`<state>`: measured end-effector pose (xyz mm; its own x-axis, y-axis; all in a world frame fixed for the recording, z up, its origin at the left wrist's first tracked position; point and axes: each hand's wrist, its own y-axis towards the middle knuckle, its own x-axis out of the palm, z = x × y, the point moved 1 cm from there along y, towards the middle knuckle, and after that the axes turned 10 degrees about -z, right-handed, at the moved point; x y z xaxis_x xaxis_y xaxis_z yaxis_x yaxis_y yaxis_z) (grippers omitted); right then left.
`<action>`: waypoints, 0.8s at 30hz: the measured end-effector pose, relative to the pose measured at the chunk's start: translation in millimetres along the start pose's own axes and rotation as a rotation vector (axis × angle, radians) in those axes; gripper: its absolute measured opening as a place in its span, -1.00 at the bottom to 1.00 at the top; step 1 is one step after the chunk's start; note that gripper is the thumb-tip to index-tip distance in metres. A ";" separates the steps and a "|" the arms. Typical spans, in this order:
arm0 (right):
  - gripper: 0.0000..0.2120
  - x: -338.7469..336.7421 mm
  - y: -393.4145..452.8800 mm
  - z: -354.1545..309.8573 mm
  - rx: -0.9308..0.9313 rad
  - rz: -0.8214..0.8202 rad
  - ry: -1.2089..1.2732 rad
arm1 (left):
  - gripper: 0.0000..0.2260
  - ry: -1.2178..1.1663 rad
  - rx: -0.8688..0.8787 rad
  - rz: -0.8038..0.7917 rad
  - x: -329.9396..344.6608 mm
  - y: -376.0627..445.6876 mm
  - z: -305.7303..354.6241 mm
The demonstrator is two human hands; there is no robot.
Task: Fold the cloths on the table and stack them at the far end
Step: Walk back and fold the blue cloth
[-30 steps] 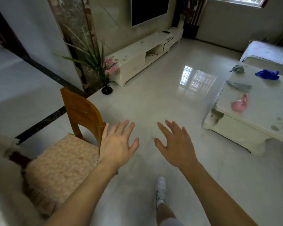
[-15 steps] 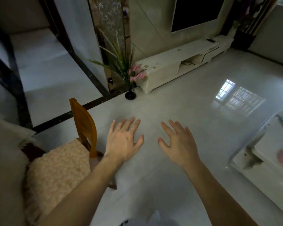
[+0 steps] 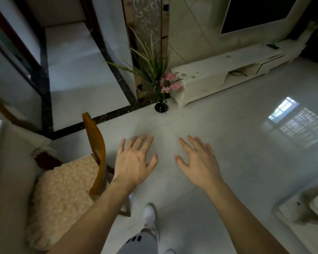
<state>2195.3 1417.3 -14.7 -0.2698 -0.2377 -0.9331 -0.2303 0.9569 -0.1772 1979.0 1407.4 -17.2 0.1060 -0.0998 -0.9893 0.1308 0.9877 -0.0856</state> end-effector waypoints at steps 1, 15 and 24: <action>-0.37 0.3 8.5 0.0 -0.012 -0.013 -0.004 | -0.43 0.003 -0.012 0.004 0.7 5.5 -3.2; -0.39 -34.9 200.0 -39.0 -0.156 -0.040 -0.089 | -0.38 0.011 -0.114 0.015 -1.1 156.4 -83.1; -0.39 -49.7 346.8 -91.7 -0.223 -0.054 -0.115 | -0.37 -0.013 -0.214 0.059 -27.0 260.2 -168.7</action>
<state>2043.1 1745.7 -1.1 -0.1461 -0.2543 -0.9560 -0.4451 0.8799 -0.1660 1843.9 1687.3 -32.6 0.1203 -0.0414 -0.9919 -0.0881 0.9947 -0.0522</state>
